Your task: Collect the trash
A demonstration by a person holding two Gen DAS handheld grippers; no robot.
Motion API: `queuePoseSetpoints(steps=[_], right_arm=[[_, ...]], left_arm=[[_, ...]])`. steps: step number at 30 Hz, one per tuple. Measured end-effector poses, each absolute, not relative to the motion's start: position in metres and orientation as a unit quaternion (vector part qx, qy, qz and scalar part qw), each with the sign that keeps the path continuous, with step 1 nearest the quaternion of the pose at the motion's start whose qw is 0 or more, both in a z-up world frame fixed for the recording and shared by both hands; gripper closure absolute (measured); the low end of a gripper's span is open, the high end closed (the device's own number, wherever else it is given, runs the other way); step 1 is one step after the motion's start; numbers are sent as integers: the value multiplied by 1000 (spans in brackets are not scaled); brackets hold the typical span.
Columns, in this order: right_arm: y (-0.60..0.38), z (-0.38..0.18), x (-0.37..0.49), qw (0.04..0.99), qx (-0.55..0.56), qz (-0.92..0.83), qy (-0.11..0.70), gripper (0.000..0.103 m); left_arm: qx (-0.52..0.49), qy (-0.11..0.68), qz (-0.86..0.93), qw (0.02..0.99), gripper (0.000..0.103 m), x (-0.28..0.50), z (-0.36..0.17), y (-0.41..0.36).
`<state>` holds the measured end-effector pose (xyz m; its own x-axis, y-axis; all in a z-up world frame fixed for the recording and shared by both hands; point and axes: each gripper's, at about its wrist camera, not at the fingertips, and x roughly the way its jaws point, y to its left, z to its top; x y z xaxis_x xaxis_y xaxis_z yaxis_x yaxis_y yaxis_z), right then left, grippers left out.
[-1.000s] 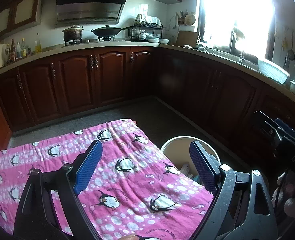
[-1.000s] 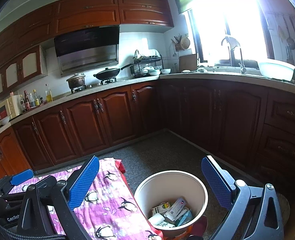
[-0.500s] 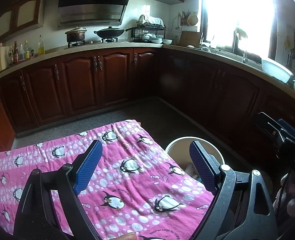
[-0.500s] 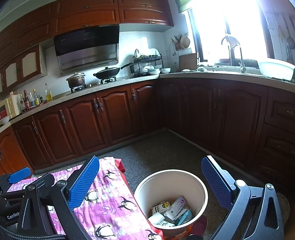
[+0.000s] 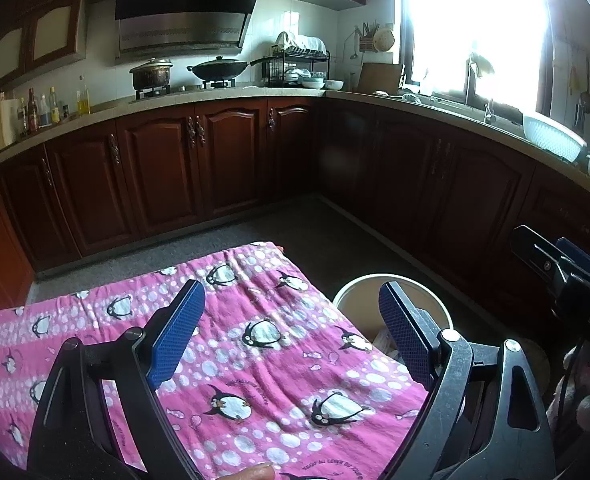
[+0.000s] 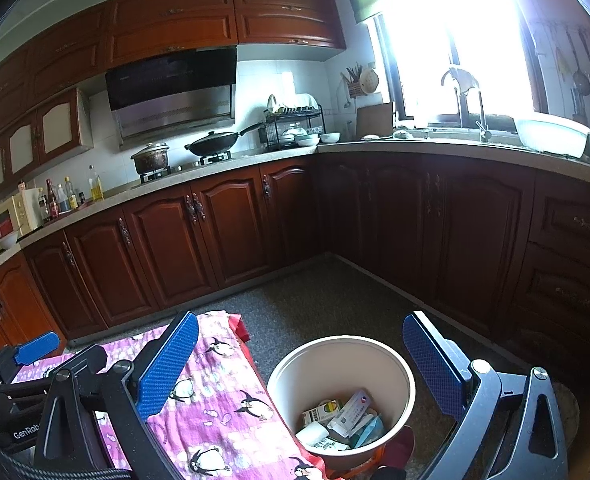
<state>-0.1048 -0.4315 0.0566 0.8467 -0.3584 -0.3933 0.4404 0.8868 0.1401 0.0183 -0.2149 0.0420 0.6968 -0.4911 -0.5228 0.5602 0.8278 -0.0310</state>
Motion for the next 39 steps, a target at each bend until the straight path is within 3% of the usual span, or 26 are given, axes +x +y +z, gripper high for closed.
queuePoseSetpoints(steps=[39], right_arm=[[-433, 55, -103, 953, 114, -210, 185, 2]], left_arm=[[79, 261, -287, 918, 15, 17, 37, -217]])
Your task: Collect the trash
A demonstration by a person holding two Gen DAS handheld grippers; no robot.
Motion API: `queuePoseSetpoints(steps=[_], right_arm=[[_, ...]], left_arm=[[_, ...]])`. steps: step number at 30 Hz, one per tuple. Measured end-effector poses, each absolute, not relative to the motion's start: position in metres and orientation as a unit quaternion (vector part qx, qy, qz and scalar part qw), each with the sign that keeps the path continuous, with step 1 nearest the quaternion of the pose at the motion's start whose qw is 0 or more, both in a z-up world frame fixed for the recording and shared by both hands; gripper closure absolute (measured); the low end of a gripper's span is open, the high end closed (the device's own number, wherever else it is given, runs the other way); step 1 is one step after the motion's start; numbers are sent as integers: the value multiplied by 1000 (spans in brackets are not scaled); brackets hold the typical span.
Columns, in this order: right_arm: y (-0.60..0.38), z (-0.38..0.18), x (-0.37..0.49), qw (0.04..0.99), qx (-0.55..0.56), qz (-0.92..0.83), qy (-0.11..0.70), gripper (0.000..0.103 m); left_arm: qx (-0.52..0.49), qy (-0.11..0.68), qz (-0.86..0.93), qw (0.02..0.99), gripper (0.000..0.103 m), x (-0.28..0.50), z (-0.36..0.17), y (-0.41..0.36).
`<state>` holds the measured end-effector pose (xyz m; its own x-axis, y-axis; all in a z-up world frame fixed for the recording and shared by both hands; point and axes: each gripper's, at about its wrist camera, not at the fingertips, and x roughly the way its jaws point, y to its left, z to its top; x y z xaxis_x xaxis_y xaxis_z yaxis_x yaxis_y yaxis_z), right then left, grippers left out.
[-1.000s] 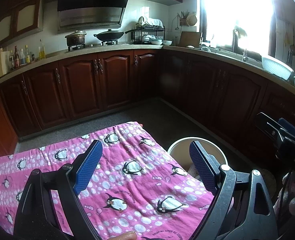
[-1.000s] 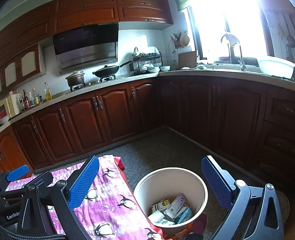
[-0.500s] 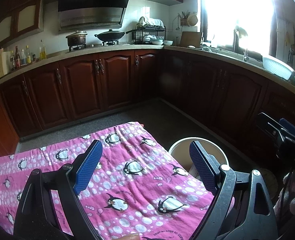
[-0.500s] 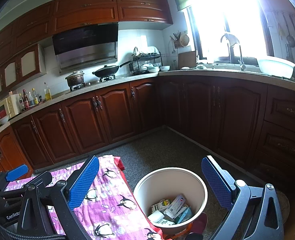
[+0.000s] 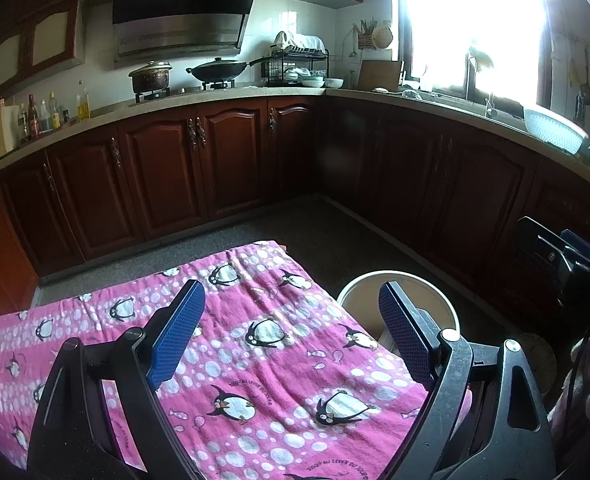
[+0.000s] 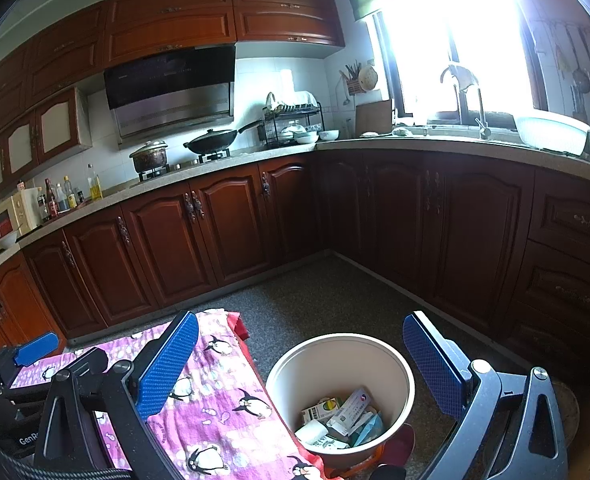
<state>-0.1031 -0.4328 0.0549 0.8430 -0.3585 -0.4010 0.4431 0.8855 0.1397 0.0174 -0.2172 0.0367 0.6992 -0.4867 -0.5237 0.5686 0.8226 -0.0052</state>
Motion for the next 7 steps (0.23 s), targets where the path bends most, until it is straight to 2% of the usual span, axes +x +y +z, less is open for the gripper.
queuePoseSetpoints(steps=[7], right_arm=[[-433, 54, -103, 953, 113, -211, 187, 2]], left_arm=[[72, 267, -289, 917, 14, 21, 33, -214]])
